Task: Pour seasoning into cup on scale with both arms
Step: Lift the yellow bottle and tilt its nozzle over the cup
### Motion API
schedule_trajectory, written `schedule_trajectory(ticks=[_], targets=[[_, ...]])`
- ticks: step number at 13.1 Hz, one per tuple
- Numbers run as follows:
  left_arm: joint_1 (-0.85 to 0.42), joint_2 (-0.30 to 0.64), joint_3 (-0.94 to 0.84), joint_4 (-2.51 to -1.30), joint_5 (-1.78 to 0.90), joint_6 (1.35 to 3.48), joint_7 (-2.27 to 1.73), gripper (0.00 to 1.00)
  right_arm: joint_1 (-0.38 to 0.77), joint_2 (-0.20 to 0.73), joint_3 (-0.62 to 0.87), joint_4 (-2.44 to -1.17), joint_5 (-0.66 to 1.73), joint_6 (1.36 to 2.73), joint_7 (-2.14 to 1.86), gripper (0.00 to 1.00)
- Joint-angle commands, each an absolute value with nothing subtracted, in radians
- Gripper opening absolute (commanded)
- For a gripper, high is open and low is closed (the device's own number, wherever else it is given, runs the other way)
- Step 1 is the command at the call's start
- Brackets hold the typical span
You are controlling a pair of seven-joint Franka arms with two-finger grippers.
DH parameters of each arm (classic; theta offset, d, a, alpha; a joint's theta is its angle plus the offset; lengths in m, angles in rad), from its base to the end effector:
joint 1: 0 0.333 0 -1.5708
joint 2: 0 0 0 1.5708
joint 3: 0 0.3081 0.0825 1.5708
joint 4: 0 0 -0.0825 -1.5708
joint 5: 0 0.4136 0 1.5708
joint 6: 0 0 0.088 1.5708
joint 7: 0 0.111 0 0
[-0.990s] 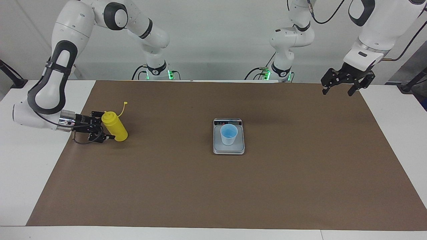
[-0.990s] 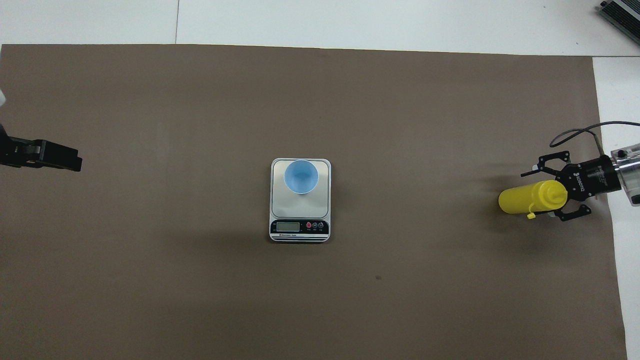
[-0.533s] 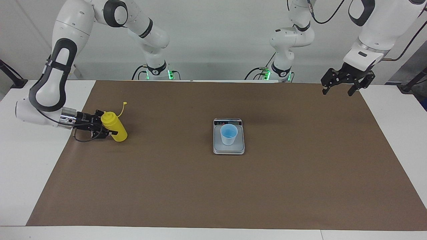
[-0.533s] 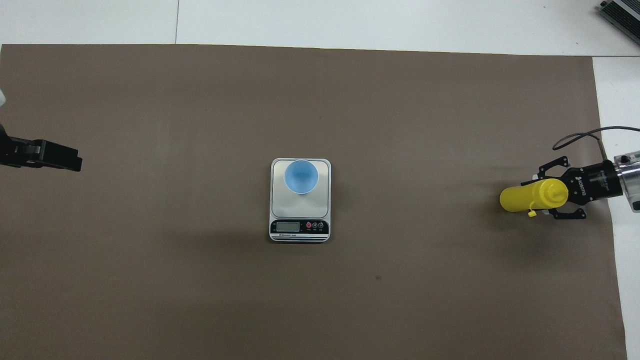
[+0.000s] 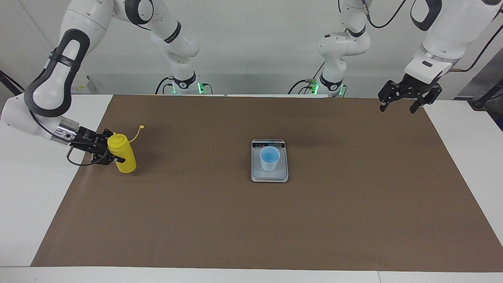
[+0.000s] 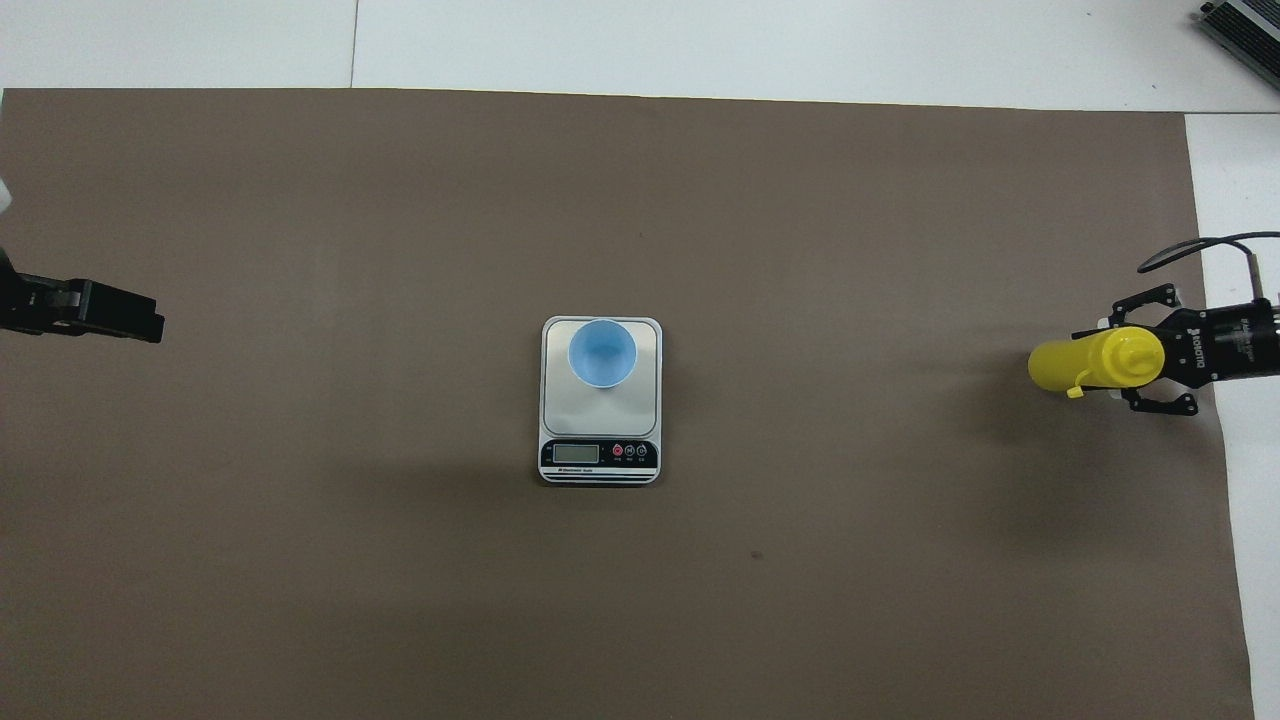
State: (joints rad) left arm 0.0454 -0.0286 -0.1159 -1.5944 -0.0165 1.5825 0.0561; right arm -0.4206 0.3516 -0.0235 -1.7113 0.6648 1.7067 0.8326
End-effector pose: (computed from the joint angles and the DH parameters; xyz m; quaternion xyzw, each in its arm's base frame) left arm 0.5751 -0.0433 0.6183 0.9979 -0.0632 0.0082 0.0067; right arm 0.6049 -0.2196 0.3544 -0.6881 0.6361 0.2232 0.2684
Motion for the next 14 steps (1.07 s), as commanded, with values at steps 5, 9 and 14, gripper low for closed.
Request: schedule_trajectory(ticks=[5,9,14], targets=[[0.058,-0.044,-0.123,-1.609,-0.028,1.589,0.071,1.00,-0.172,0.255,-0.025,-1.717,0.473,2.003,1.196,0.00],[0.058,-0.046,-0.123,-1.617,-0.028,1.591,0.072,1.00,-0.023,0.290,-0.023,-1.597,0.183,2.031,1.366,0.00],[0.058,-0.046,-0.123,-1.618,-0.028,1.597,0.071,1.00,0.168,0.308,-0.021,-1.595,-0.162,2.187,1.531,0.00]])
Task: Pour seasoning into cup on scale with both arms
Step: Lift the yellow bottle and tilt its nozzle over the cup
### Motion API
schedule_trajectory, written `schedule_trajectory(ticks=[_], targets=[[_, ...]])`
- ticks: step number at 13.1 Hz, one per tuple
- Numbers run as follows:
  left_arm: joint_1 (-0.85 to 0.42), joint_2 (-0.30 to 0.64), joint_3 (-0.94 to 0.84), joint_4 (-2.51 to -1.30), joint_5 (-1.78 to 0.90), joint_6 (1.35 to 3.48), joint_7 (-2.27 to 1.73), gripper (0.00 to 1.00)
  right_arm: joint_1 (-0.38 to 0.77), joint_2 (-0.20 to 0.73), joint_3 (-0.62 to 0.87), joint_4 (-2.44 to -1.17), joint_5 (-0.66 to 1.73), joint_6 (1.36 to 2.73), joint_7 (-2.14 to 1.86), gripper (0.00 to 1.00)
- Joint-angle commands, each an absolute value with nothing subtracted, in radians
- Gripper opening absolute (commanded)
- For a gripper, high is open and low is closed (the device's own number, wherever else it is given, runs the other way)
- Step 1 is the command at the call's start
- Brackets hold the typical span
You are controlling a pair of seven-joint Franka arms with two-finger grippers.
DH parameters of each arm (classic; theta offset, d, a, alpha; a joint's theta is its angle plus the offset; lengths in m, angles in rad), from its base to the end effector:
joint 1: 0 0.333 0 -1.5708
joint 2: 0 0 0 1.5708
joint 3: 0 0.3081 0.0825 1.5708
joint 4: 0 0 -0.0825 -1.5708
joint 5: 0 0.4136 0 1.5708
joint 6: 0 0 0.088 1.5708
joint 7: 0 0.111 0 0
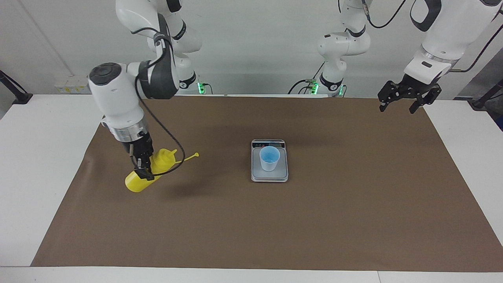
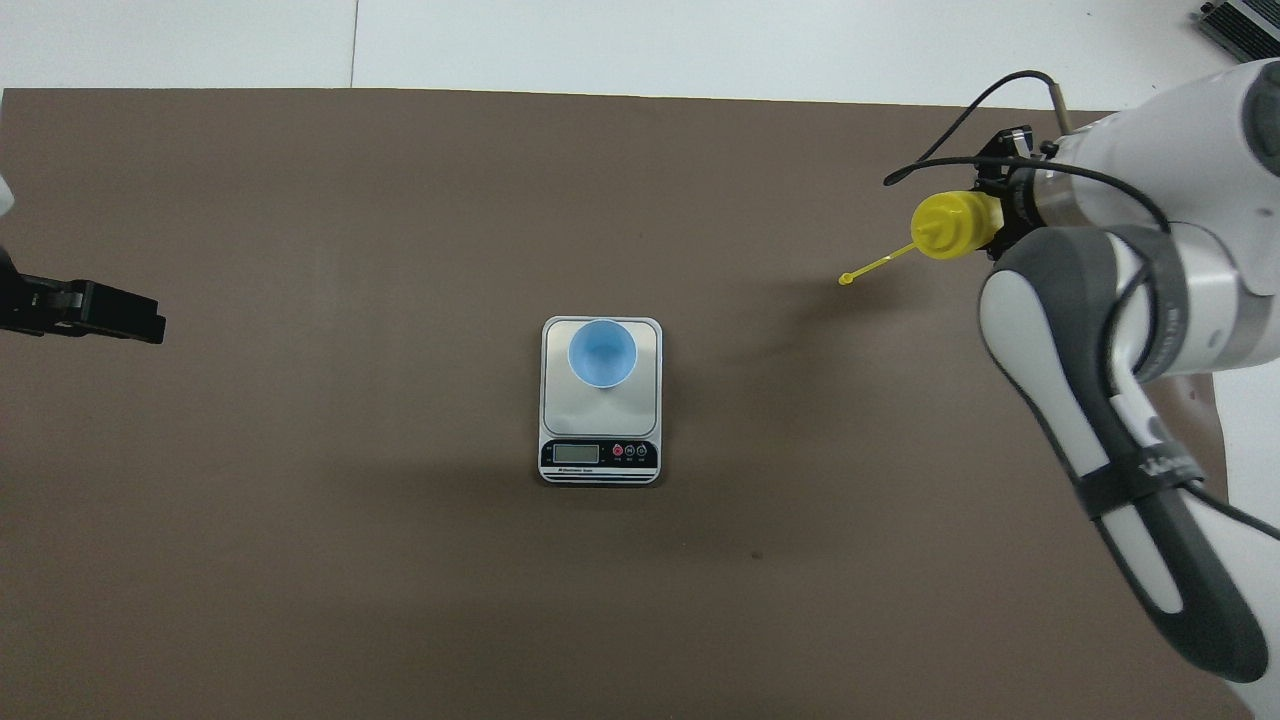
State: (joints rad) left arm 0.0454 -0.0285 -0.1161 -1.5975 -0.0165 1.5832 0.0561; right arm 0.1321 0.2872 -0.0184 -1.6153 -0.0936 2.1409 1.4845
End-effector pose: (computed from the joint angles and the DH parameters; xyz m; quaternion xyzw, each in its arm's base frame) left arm 0.5751 -0.0435 0.6167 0.9979 -0.0633 0.0070 0.0066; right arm 0.6920 0.0759 0.4616 -0.7811 0.6114 -0.1148 0.0540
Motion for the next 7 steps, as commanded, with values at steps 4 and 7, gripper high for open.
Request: schedule_trajectory(ticks=[4,7], targets=[[0.058,-0.048,-0.123,-1.620,-0.028,1.600,0.069,1.00,0.296,0.336,-0.021,-1.592,-0.254,2.232,1.736,0.00],[0.058,-0.049,-0.123,-1.629,-0.028,1.609,0.069,1.00,0.351,0.360,-0.023,-1.600,-0.284,2.357,1.872,0.00]])
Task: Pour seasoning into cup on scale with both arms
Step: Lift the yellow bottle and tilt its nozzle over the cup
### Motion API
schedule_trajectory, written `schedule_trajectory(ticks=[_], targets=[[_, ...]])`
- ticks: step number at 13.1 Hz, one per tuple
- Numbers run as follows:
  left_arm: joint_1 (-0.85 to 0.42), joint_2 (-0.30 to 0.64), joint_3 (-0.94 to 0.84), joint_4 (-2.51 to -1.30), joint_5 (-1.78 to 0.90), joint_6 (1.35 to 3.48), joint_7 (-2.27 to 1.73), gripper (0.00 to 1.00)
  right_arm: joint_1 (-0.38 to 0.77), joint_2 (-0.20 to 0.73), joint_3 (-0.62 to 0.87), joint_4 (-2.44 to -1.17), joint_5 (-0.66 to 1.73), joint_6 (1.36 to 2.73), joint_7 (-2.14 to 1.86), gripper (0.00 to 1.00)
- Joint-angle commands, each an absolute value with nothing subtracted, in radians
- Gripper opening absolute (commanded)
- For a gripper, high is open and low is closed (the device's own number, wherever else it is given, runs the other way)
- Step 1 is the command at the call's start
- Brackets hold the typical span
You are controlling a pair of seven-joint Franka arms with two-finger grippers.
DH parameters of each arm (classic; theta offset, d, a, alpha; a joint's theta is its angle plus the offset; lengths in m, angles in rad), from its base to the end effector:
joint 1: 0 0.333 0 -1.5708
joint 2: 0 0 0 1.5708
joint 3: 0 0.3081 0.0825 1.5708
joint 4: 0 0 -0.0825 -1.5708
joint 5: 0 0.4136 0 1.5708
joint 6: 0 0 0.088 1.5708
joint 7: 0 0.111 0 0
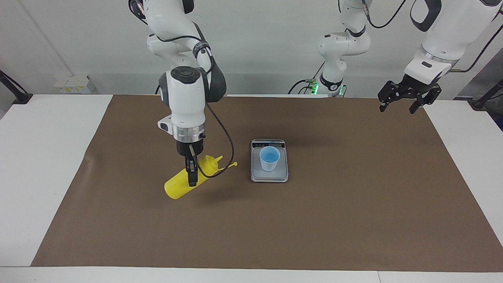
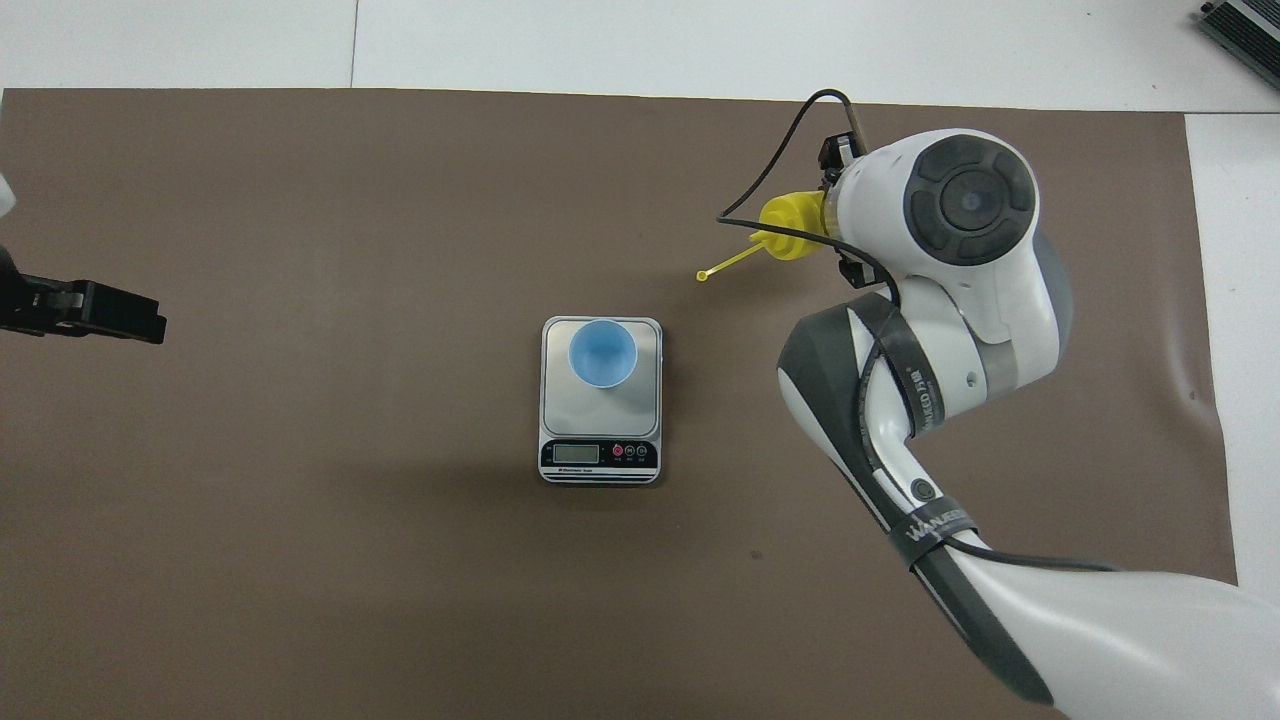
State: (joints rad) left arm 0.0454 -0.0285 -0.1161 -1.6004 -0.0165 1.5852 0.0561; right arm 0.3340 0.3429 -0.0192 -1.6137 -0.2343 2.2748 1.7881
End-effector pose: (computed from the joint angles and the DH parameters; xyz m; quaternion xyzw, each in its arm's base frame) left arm 0.5753 -0.0435 0.6154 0.9980 -0.0633 0.0065 0.0066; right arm 0.6806 0.2164 0.4391 -0.7675 0.6129 -0.1675 0.0854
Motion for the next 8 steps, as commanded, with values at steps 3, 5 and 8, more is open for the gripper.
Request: schedule_trajectory(ticks=[3,5,8], targets=[[0.058,-0.051,-0.123,-1.632,-0.028,1.609,0.069,1.00,0.382,0.379,-0.023,-1.632,-0.394,2.488,1.945,0.00],[0.058,-0.051,-0.123,-1.632,-0.028,1.609,0.067,1.00,0.403,0.409,-0.023,-1.631,-0.440,2.604,1.962,0.00],[0.057,-0.051,-0.123,-1.634,-0.028,1.614,0.066,1.00,0.441,0.439,-0.023,-1.634,-0.604,2.663,2.011,0.00]])
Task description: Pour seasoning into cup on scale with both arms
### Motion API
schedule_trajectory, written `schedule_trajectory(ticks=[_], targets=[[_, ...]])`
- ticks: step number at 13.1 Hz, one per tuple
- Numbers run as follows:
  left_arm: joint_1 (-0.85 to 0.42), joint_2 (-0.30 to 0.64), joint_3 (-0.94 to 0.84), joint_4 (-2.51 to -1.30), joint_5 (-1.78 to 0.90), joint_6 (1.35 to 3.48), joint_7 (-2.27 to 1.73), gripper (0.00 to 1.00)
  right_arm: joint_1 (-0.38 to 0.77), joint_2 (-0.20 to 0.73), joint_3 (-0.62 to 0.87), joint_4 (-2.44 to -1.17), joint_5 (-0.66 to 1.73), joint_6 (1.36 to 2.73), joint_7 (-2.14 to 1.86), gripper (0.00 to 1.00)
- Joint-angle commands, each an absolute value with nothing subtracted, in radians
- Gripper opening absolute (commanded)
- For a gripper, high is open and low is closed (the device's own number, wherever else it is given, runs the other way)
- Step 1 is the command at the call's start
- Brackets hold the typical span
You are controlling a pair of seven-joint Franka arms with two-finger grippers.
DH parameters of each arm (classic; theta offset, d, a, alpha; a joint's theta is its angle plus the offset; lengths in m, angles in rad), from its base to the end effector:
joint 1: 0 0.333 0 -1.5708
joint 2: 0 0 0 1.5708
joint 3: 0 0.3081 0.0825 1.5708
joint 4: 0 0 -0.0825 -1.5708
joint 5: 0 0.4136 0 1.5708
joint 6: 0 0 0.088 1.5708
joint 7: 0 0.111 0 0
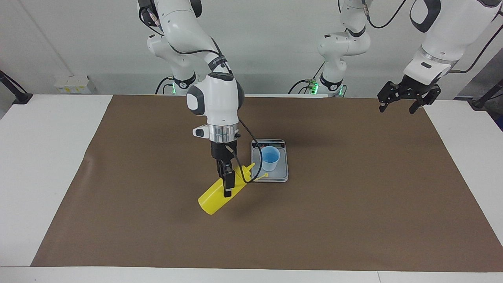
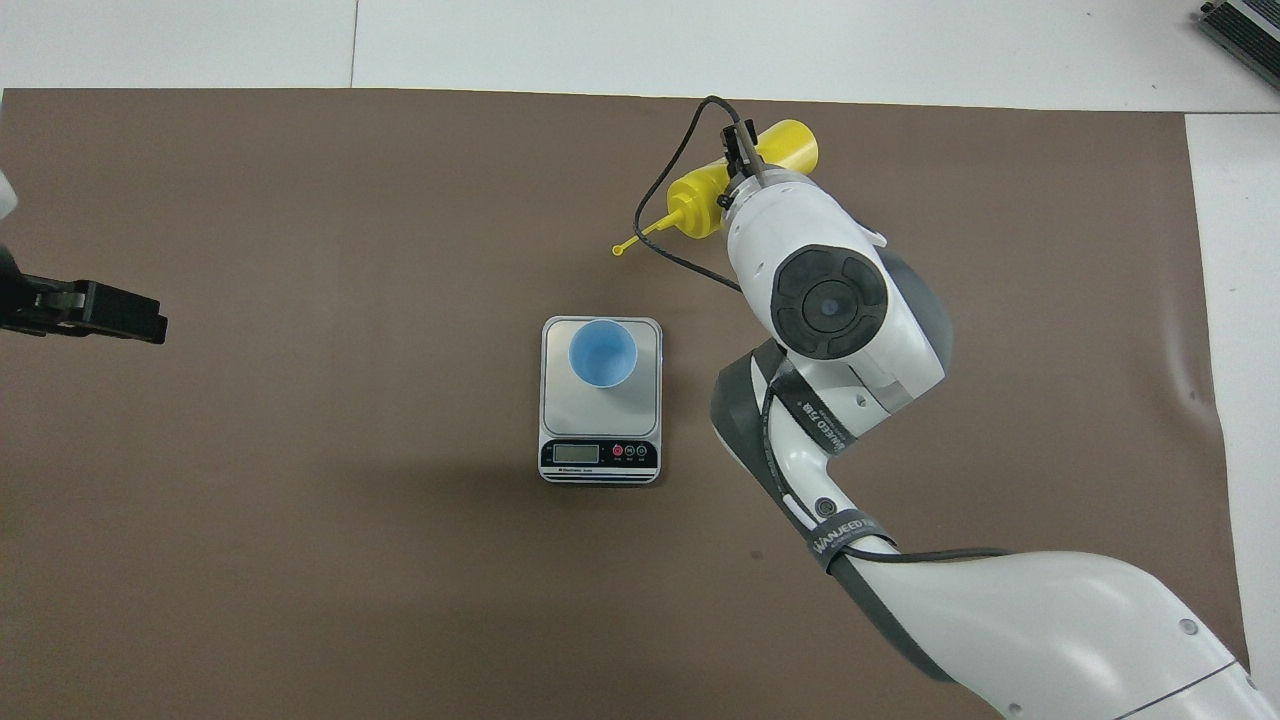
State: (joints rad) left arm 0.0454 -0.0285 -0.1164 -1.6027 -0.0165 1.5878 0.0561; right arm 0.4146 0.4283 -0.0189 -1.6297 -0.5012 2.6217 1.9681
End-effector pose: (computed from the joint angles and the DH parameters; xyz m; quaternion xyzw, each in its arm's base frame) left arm 0.5755 -0.0436 0.6145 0.9979 -0.0634 0.0067 0.0066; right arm 0.6778 0.2962 0.4091 -0.7802 0.5348 -0.2700 0.1800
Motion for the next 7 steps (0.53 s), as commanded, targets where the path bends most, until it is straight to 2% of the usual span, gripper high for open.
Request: schedule_trajectory(ticks=[1,7], targets=[[0.057,-0.051,-0.123,-1.634,-0.028,1.614,0.066,1.00,0.457,0.449,-0.023,-1.634,-0.668,2.665,2.038,0.00],[0.057,-0.051,-0.123,-1.634,-0.028,1.617,0.067,1.00,0.512,0.425,-0.021,-1.686,-0.991,2.668,2.250,0.00]])
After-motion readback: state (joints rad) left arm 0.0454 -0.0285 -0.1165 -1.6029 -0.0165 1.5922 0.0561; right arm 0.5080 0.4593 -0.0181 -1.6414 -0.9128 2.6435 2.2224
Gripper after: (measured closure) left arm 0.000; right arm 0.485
